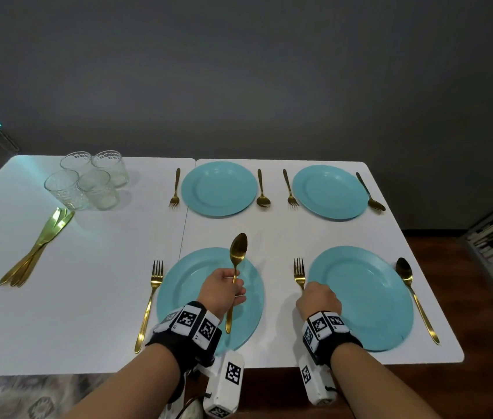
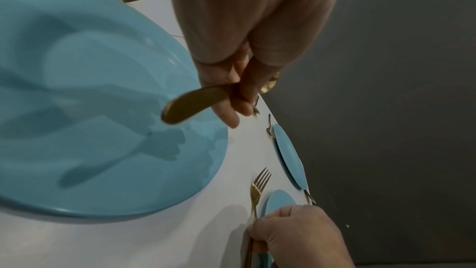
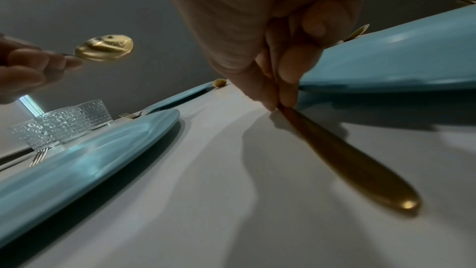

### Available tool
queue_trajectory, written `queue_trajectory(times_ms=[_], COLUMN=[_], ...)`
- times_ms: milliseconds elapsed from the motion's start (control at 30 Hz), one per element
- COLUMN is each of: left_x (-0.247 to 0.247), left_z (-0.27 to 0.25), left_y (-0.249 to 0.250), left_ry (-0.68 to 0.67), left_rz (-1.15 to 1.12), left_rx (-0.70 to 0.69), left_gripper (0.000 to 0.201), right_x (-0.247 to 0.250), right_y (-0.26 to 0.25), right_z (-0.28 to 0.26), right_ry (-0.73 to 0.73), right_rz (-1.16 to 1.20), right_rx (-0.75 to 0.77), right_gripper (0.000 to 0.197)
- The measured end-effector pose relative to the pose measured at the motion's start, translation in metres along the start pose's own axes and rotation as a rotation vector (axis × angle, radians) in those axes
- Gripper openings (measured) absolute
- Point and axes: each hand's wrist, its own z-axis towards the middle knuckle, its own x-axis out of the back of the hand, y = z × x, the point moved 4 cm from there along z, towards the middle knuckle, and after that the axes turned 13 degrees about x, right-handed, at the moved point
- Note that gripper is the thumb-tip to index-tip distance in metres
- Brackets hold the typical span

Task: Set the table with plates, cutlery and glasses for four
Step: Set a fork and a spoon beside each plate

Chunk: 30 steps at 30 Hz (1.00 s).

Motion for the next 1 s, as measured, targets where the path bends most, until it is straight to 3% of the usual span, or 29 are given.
queue_trajectory(times_ms=[467,600,700,767,867,1000], left_x=[-0.007,-0.01,-0.015,-0.021,-0.03,-0.034], left_z=[-0.001,-0.002,-0.003,-0.006,-0.01,-0.016], left_y=[-0.002,-0.003,-0.006,-0.01,-0.014,-0.02], left_ry=[-0.003,-0.004,-0.012,-0.037,-0.066,-0.081], left_rz=[0.003,-0.038,-0.041,-0.038,-0.013,0.038], left_rx=[0.001,0.015,0.035,0.055,0.059,0.043], left_gripper=[0.02,0.011,0.014,0.015,0.013,0.011], right_x=[0.001,0.008,0.01,0.01,0.006,-0.002], right_y=[0.001,-0.019,-0.043,-0.055,-0.06,-0.052], right_z=[-0.004,-0.011,-0.022,-0.029,-0.035,-0.039], right_ry=[0.013,0.016,-0.039,-0.093,-0.166,-0.244], right_rz=[0.026,0.053,0.269,0.474,0.722,0.879], right_rx=[0.022,0.183,0.38,0.43,0.384,0.333], right_gripper=[0.024,0.026,0.028,0.024,0.016,0.012])
